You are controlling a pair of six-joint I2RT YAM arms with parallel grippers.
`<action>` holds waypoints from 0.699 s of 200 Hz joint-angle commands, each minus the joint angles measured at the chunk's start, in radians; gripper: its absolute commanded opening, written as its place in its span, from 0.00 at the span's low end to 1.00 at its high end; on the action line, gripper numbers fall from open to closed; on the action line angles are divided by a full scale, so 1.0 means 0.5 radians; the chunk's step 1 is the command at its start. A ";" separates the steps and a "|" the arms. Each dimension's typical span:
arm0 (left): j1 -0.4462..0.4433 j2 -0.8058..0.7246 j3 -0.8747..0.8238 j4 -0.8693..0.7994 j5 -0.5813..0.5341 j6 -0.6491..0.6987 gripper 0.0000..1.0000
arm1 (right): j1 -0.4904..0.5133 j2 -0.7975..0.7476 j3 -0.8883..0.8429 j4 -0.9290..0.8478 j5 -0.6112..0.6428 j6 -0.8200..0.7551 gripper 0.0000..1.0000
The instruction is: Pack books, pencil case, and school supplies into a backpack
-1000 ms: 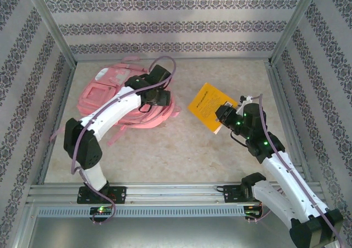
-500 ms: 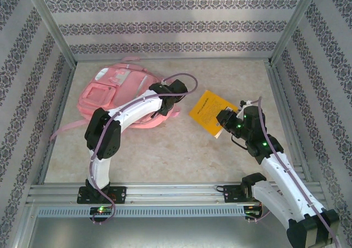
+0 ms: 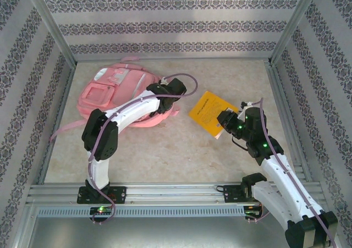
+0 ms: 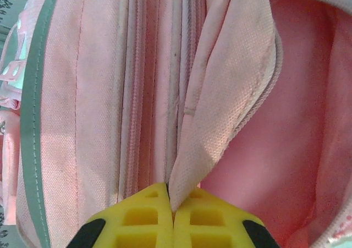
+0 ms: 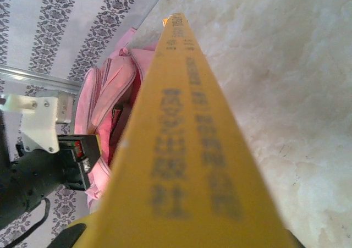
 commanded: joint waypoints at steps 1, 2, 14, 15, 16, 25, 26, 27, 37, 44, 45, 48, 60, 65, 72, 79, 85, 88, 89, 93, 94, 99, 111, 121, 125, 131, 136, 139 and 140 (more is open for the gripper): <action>0.031 -0.242 0.085 -0.105 0.101 -0.132 0.00 | -0.015 -0.018 0.093 0.205 -0.147 -0.123 0.00; 0.032 -0.247 0.087 -0.110 0.110 -0.135 0.00 | -0.015 -0.018 0.096 0.204 -0.150 -0.126 0.00; 0.032 -0.316 0.137 -0.163 0.183 -0.185 0.00 | -0.019 -0.015 0.102 0.237 -0.203 -0.134 0.00; 0.032 -0.321 0.142 -0.169 0.186 -0.189 0.00 | -0.020 -0.015 0.102 0.242 -0.210 -0.134 0.00; 0.032 -0.323 0.147 -0.174 0.193 -0.196 0.00 | -0.020 -0.014 0.104 0.247 -0.218 -0.132 0.00; 0.032 -0.377 0.186 -0.211 0.255 -0.238 0.00 | -0.021 0.003 0.107 0.284 -0.286 -0.094 0.00; 0.030 -0.380 0.189 -0.214 0.260 -0.240 0.00 | -0.021 0.008 0.107 0.293 -0.295 -0.086 0.00; 0.031 -0.388 0.191 -0.216 0.267 -0.243 0.00 | -0.021 0.013 0.105 0.300 -0.305 -0.077 0.00; 0.032 -0.451 0.223 -0.237 0.320 -0.270 0.00 | -0.021 0.055 0.096 0.413 -0.424 0.018 0.00; 0.031 -0.489 0.247 -0.248 0.356 -0.282 0.00 | -0.011 0.094 0.095 0.513 -0.505 0.072 0.00; 0.032 -0.495 0.249 -0.249 0.360 -0.281 0.00 | -0.010 0.100 0.098 0.526 -0.516 0.080 0.00; 0.032 -0.511 0.255 -0.250 0.369 -0.278 0.00 | -0.005 0.119 0.104 0.552 -0.545 0.098 0.00; 0.031 -0.561 0.305 -0.283 0.383 -0.277 0.00 | 0.018 0.199 0.157 0.633 -0.647 0.137 0.00; 0.032 -0.577 0.328 -0.302 0.384 -0.278 0.00 | 0.030 0.231 0.179 0.661 -0.685 0.150 0.00; 0.030 -0.597 0.356 -0.325 0.384 -0.275 0.00 | 0.042 0.301 0.221 0.688 -0.737 0.182 0.00; 0.031 -0.618 0.383 -0.345 0.386 -0.275 0.00 | 0.065 0.368 0.260 0.702 -0.776 0.224 0.00; 0.032 -0.632 0.404 -0.365 0.388 -0.277 0.00 | 0.082 0.421 0.287 0.724 -0.798 0.276 0.00; 0.032 -0.641 0.414 -0.370 0.395 -0.282 0.00 | 0.092 0.450 0.295 0.749 -0.804 0.304 0.00; 0.032 -0.644 0.415 -0.371 0.399 -0.282 0.00 | 0.092 0.450 0.295 0.749 -0.804 0.304 0.00; 0.032 -0.654 0.421 -0.375 0.403 -0.289 0.00 | 0.111 0.488 0.303 0.791 -0.815 0.365 0.00; 0.032 -0.658 0.422 -0.375 0.406 -0.289 0.00 | 0.112 0.495 0.303 0.810 -0.817 0.382 0.00; 0.032 -0.679 0.426 -0.377 0.419 -0.290 0.00 | 0.128 0.527 0.300 0.876 -0.825 0.434 0.00; 0.032 -0.712 0.437 -0.381 0.446 -0.303 0.00 | 0.153 0.601 0.297 1.021 -0.814 0.595 0.00; 0.032 -0.725 0.454 -0.398 0.456 -0.307 0.00 | 0.185 0.664 0.315 1.071 -0.805 0.704 0.00; 0.032 -0.728 0.459 -0.402 0.460 -0.306 0.00 | 0.195 0.700 0.332 1.097 -0.822 0.741 0.00; 0.035 -0.729 0.468 -0.406 0.461 -0.300 0.00 | 0.211 0.757 0.360 1.141 -0.868 0.799 0.00; 0.035 -0.732 0.478 -0.410 0.460 -0.293 0.00 | 0.227 0.812 0.390 1.181 -0.910 0.853 0.00; 0.034 -0.733 0.481 -0.415 0.457 -0.293 0.00 | 0.238 0.842 0.404 1.200 -0.930 0.887 0.00; 0.034 -0.732 0.483 -0.417 0.456 -0.292 0.00 | 0.242 0.851 0.411 1.205 -0.939 0.898 0.00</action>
